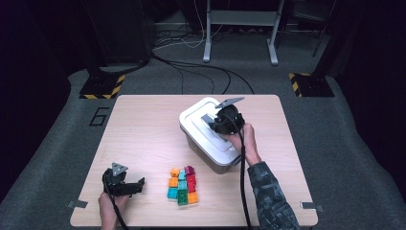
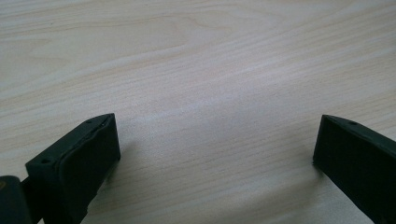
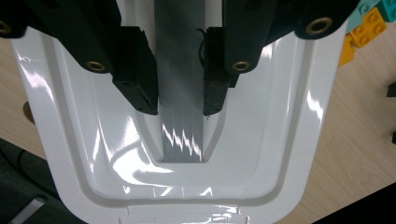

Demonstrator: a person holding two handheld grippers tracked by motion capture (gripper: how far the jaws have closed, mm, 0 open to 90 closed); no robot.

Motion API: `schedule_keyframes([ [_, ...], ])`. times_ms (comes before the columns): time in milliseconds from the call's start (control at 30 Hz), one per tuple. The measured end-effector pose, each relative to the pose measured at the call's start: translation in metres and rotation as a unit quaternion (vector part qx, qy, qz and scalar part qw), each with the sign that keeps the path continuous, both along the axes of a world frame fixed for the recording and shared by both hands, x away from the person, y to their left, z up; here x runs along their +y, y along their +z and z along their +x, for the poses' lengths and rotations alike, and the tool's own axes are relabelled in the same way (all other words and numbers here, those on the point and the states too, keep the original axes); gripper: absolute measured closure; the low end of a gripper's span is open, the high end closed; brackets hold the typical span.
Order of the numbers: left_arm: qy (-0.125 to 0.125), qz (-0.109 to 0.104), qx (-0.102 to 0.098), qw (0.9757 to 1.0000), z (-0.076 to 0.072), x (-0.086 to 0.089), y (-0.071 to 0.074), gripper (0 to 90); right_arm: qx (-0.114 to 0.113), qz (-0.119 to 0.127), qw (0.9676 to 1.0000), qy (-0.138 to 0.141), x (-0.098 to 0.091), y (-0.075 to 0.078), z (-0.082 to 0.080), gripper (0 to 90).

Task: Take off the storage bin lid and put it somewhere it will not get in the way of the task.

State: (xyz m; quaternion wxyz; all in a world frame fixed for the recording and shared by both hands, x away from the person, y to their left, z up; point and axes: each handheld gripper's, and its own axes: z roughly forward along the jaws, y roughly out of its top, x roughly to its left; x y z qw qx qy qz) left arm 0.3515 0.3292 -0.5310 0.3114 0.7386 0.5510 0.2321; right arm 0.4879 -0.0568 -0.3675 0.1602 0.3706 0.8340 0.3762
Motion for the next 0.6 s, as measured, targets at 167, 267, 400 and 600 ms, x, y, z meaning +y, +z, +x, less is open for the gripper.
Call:
schedule_keyframes([
  [167, -0.002, 0.002, 0.002, 1.0, 0.0, 0.0, 0.0, 0.2, -0.011, 0.007, 0.9999, -0.007, -0.008, 0.014, -0.004, 66.8],
  [267, -0.002, 0.002, 0.002, 1.0, 0.0, 0.0, 0.0, 0.2, -0.015, 0.009, 0.9998, -0.011, -0.011, 0.017, -0.005, 66.7],
  [400, -0.002, 0.002, 0.001, 1.0, 0.0, 0.0, 0.0, 0.2, -0.019, 0.014, 0.9995, -0.019, -0.017, 0.023, -0.006, 66.8],
  [600, -0.003, 0.003, 0.004, 1.0, 0.0, 0.001, 0.001, 0.2, -0.03, 0.015, 0.9991, -0.027, -0.028, 0.034, -0.011, 66.8],
])
